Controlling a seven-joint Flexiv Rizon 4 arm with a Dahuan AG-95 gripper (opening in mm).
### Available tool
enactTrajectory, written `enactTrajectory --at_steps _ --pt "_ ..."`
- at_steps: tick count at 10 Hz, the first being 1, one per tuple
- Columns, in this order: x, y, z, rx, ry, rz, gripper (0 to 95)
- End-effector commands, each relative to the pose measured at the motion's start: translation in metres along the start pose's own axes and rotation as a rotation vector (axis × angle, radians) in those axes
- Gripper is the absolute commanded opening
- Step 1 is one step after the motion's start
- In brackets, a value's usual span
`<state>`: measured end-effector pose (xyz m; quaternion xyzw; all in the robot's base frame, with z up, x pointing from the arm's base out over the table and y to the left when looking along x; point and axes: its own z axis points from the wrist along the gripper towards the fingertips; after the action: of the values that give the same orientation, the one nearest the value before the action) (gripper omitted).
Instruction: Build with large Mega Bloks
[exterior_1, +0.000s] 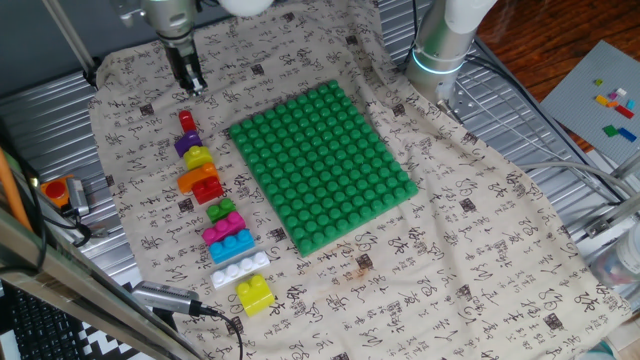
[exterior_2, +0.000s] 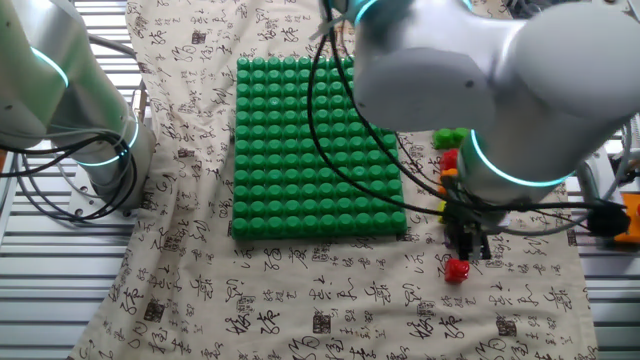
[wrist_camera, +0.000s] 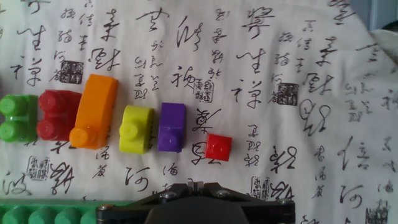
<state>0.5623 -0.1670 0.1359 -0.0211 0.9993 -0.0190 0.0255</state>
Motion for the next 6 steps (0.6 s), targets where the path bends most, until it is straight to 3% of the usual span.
enactTrajectory --at_steps 1,6 --pt "-0.0018 -0.001 0.0008 0.002 0.041 0.154 0.0" --pt "-0.0018 -0.001 0.0008 -0.005 0.029 0.135 0.0"
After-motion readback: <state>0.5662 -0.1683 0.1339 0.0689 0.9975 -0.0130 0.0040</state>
